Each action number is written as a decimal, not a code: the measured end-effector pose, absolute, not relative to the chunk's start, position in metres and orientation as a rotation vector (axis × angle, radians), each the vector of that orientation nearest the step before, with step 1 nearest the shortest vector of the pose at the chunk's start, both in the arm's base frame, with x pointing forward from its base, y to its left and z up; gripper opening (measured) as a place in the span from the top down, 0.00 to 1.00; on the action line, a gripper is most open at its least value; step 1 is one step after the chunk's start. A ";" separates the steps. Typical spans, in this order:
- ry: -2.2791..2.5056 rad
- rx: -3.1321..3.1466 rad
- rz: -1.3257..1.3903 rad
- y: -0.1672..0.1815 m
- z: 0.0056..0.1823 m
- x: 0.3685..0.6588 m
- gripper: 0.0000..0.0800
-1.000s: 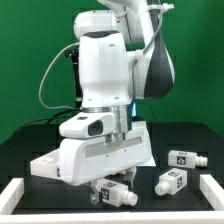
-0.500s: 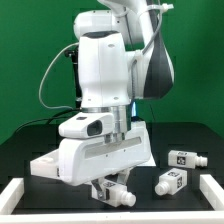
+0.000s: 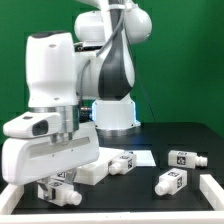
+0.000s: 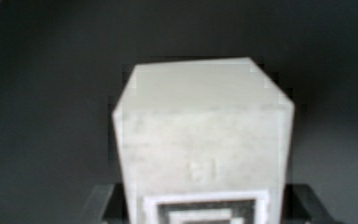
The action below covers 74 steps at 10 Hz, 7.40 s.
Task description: Assemble one leg
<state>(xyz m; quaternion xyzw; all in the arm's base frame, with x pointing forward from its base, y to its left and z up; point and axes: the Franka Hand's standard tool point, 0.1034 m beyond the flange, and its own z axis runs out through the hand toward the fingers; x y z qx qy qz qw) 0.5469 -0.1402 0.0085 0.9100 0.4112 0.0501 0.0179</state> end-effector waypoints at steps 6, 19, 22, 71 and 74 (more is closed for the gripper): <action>1.180 2.869 0.181 -0.113 0.028 0.555 0.34; 0.137 3.182 0.162 0.039 0.076 0.594 0.19; -0.177 3.208 0.076 0.061 0.072 0.585 0.19; -0.327 3.206 -0.050 0.007 0.094 0.413 0.19; -0.285 3.209 -0.130 -0.024 0.093 0.405 0.19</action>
Offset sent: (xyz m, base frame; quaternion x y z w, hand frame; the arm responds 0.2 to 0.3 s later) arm 0.0000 0.0000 0.0000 0.0000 0.0000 0.0000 1.0000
